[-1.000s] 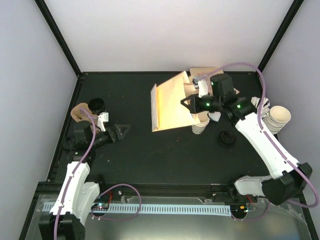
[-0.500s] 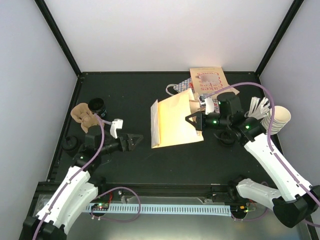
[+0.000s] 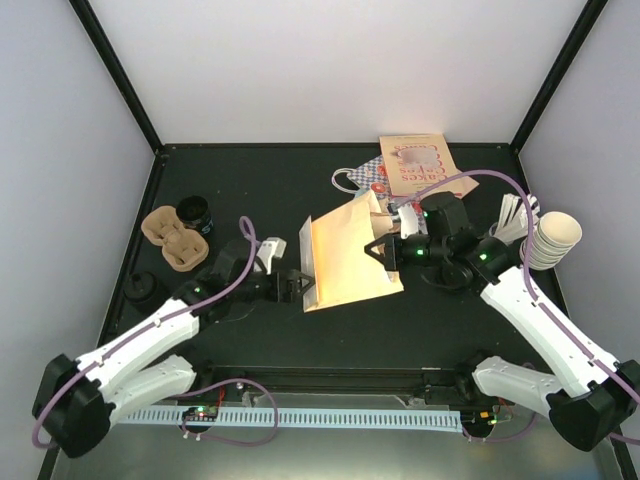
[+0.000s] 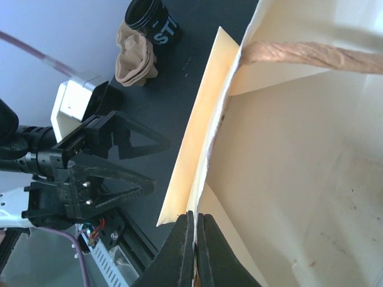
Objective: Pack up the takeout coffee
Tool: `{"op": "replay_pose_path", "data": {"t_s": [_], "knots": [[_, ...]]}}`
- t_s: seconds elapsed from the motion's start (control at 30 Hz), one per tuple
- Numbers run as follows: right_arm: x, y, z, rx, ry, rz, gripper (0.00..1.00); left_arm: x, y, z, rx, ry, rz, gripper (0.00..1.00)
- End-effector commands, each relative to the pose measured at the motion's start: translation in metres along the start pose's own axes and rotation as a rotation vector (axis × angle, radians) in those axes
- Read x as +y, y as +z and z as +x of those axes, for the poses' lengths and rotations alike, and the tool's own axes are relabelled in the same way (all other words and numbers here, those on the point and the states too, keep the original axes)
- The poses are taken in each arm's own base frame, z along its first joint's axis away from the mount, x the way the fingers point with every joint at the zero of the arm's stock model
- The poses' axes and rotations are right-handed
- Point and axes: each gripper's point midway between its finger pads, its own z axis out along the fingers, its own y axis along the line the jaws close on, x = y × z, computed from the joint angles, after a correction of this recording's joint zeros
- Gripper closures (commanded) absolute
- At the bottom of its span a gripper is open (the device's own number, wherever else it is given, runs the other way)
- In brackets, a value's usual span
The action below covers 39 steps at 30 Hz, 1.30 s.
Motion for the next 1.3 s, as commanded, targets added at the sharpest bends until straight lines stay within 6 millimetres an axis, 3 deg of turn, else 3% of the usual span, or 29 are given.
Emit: {"op": "replay_pose_path", "data": {"t_s": [0.0,0.1,0.27,0.6,0.67,0.73,0.77,0.87,0.93,1.27], "knots": [[0.004,-0.001,-0.003,-0.026,-0.053,0.009,0.99,-0.024,0.011,-0.029,-0.051,0.029,-0.020,0.04],[0.003,-0.001,-0.001,-0.025,-0.060,0.021,0.99,-0.025,0.023,-0.029,-0.020,0.013,-0.048,0.12],[0.002,-0.001,0.003,-0.008,-0.071,0.017,0.99,-0.021,0.027,-0.034,-0.032,-0.015,-0.079,0.22],[-0.007,-0.002,0.002,0.005,-0.092,0.079,0.99,0.007,0.018,-0.048,-0.064,-0.043,-0.266,0.66],[-0.009,-0.001,0.003,0.009,-0.093,0.087,0.99,0.011,0.016,-0.047,-0.060,-0.049,-0.274,0.71],[-0.010,0.000,0.004,0.013,-0.091,0.091,0.99,0.011,0.016,-0.046,-0.055,-0.052,-0.258,0.70],[-0.011,0.000,0.005,0.015,-0.088,0.090,0.99,0.006,0.017,-0.046,-0.049,-0.052,-0.228,0.66],[-0.009,0.001,0.004,0.014,-0.091,0.081,0.99,-0.023,0.021,-0.047,-0.023,-0.033,-0.074,0.39],[-0.008,0.001,0.003,0.013,-0.094,0.080,0.99,-0.035,0.023,-0.049,-0.013,-0.044,-0.019,0.28],[0.001,-0.005,-0.007,0.001,-0.112,0.065,0.99,-0.036,0.048,-0.045,0.068,-0.063,-0.077,0.30]]}}
